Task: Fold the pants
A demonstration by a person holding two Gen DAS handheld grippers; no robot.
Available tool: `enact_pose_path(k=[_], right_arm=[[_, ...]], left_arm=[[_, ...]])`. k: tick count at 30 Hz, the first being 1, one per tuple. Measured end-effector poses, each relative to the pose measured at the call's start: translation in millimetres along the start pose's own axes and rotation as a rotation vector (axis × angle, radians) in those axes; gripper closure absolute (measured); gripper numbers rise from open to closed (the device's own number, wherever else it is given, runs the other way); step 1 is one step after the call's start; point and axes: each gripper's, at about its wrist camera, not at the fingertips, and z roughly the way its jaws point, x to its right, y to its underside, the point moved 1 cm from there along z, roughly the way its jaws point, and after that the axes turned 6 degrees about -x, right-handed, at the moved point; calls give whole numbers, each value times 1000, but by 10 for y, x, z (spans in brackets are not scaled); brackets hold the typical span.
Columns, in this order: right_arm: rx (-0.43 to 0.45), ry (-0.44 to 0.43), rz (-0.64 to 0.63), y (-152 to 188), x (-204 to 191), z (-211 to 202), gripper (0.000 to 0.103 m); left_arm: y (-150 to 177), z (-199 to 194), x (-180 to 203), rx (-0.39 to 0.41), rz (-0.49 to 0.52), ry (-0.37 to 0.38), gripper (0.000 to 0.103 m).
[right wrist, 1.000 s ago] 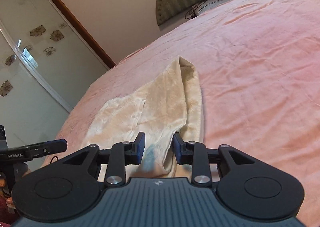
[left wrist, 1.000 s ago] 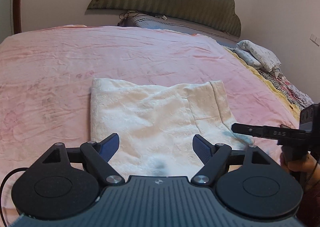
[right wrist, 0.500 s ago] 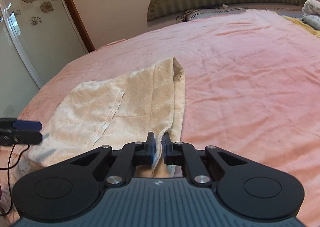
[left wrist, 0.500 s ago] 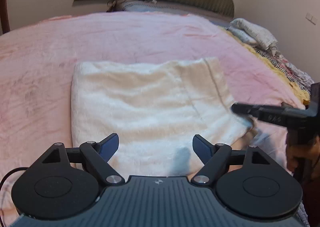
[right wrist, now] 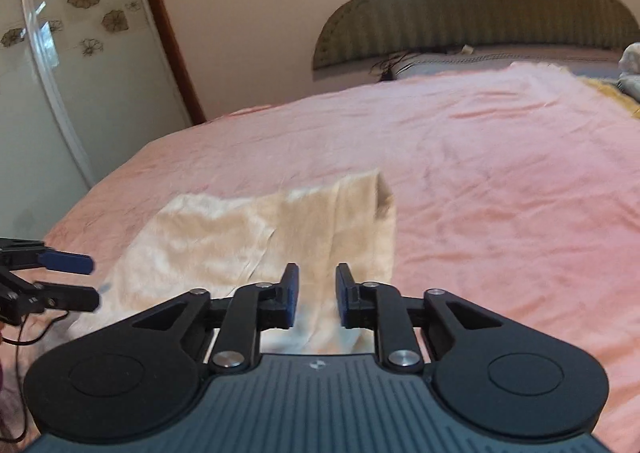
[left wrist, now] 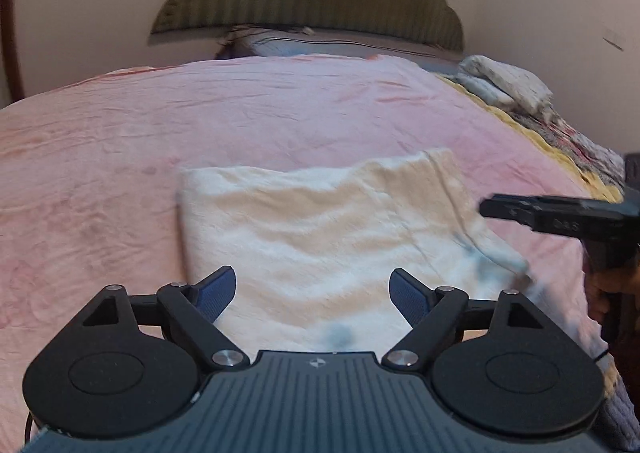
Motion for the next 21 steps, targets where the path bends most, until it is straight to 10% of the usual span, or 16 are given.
enact_pose_path(k=[2,8,13,16,21], right_arm=[[-39,19,13,-41,134,116,19],[-140,-231,242,110,581,410,20],[-183,-424,300,29,646,766,20],[-201,-426,294,-36,617,891,36],[-175,-404,275,36,557,771,77]], left_arm=[[-84,70,-331,-8,-89,-3,16],[47,496,-1037,-176,-401,217,16],[-17,719,-992,-172,-397,333,16],[-68,785,-854,-159,-368,299,22],[-32,614,-647,-101,-222,161,87]])
